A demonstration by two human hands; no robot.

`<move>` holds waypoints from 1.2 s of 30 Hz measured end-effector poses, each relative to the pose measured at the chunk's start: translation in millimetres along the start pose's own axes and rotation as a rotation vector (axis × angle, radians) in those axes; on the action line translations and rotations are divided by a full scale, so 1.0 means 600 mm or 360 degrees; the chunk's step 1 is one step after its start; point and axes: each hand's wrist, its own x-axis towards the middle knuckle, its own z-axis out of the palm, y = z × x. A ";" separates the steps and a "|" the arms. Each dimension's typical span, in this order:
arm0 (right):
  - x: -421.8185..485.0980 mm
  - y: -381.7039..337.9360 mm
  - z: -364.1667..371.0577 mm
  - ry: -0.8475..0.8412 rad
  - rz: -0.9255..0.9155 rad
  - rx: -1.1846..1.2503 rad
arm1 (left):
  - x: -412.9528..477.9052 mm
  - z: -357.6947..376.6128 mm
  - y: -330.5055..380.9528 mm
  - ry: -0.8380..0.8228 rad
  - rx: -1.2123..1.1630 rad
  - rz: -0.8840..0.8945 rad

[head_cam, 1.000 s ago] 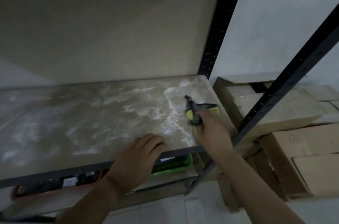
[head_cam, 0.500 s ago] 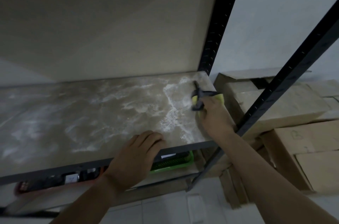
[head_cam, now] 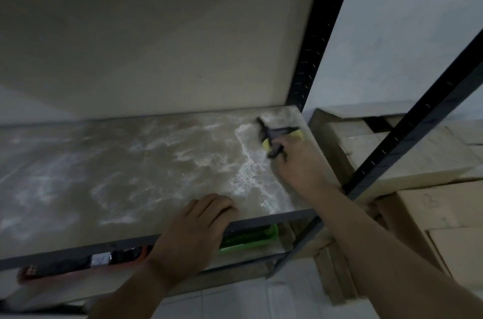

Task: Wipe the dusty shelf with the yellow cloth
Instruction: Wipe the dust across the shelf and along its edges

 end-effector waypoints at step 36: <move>0.155 0.045 0.029 0.0192 0.0572 -0.0254 | 0.012 -0.017 -0.001 -0.0002 0.0096 0.0015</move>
